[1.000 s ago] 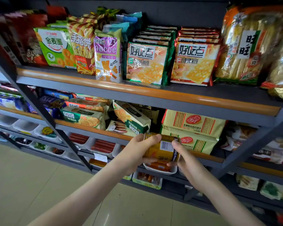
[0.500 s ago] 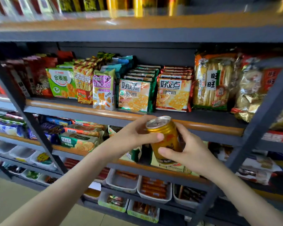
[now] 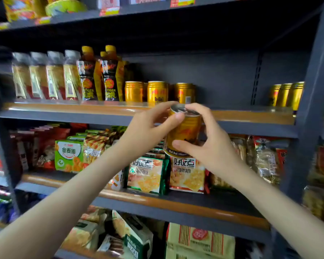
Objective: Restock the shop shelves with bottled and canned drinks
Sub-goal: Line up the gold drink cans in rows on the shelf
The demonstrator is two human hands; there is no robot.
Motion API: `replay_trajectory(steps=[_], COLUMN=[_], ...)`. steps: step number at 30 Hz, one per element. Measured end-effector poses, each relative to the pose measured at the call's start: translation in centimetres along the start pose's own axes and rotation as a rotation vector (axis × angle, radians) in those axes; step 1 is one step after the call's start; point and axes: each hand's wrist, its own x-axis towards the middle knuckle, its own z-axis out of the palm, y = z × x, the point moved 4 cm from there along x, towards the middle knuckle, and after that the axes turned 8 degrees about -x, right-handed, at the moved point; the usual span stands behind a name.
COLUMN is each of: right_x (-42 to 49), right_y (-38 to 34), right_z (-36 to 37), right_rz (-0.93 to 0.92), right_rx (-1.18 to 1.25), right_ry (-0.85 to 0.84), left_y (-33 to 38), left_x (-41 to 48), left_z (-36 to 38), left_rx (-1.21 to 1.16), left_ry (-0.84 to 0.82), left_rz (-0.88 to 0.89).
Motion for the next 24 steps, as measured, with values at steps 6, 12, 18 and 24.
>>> replay_trajectory(steps=[6,12,18,24], right_x=[7.7,13.5,15.5,15.9], right_y=[-0.3,2.3,3.5,4.1], right_z=[-2.6,-2.3,-0.3,0.9], right_rz=[0.032,0.255,0.419,0.435], right_rx=[0.070,0.003,-0.255,-0.436], right_ry=[0.137,0.131,-0.014,-0.124], left_y=[-3.0,-7.5,-9.0,-9.2], left_x=[6.4,12.3,13.4,13.5], left_z=[-5.1,-5.6,-4.3,-4.1], left_rx=[0.455,0.694,0.695,0.716], left_ry=[0.181,0.142,0.072,0.126], left_rz=[0.397,0.369,0.325,0.385])
